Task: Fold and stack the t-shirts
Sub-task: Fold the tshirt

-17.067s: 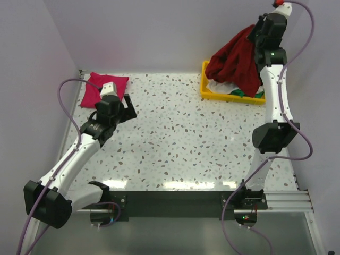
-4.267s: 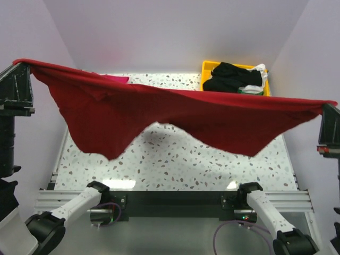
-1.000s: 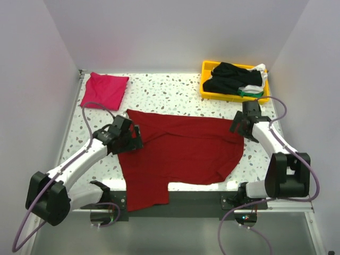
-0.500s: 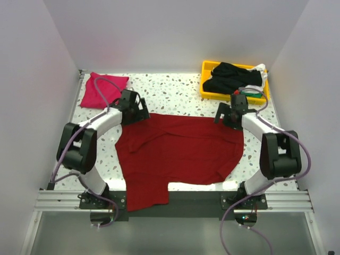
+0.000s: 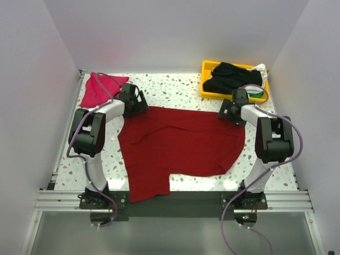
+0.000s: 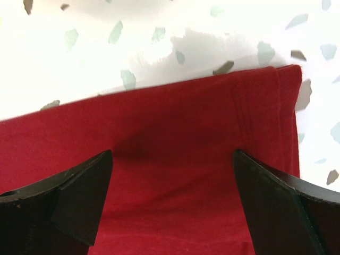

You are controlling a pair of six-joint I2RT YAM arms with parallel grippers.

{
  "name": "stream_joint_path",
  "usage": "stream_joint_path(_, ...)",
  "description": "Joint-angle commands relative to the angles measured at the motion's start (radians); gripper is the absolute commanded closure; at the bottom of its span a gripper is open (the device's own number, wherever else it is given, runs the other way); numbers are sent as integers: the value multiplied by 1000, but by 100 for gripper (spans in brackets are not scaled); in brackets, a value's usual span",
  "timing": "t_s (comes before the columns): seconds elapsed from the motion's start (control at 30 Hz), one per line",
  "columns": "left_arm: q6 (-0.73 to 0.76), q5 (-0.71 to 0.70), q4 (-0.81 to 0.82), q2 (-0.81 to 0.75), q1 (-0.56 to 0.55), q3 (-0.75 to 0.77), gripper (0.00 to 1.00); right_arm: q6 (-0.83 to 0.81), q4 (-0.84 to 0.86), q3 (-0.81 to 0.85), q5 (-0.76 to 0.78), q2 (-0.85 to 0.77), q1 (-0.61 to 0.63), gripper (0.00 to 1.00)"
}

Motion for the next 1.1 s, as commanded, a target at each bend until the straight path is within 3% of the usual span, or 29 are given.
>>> stream_joint_path(0.0, 31, 4, 14, 90, 22, 39, 0, -46, 29, 39, 50, 34, -12, 1)
stream_joint_path(0.33, 71, 4, -90, 123, 22, 255, 0, -79, 23, 61, -3, -70, -11, 1)
stream_joint_path(0.47, 70, -6, -113, 29, 20, 221, 0, -73, -35, 14, 42, -179, 38, 1)
stream_joint_path(0.7, 33, -101, -228, -294, -1, 2, 0, 13, -161, -138, 101, -410, 118, 1)
stream_joint_path(0.8, -17, -157, -280, -469, -72, -169, 0, 39, -210, -206, 92, -505, 204, 1)
stream_joint_path(0.93, -117, -199, -409, -658, -254, -367, 0, 131, -357, -255, 176, -597, 345, 1)
stream_joint_path(1.07, -278, -159, -526, -877, -379, -538, 0, 237, -479, -350, 156, -708, 510, 1)
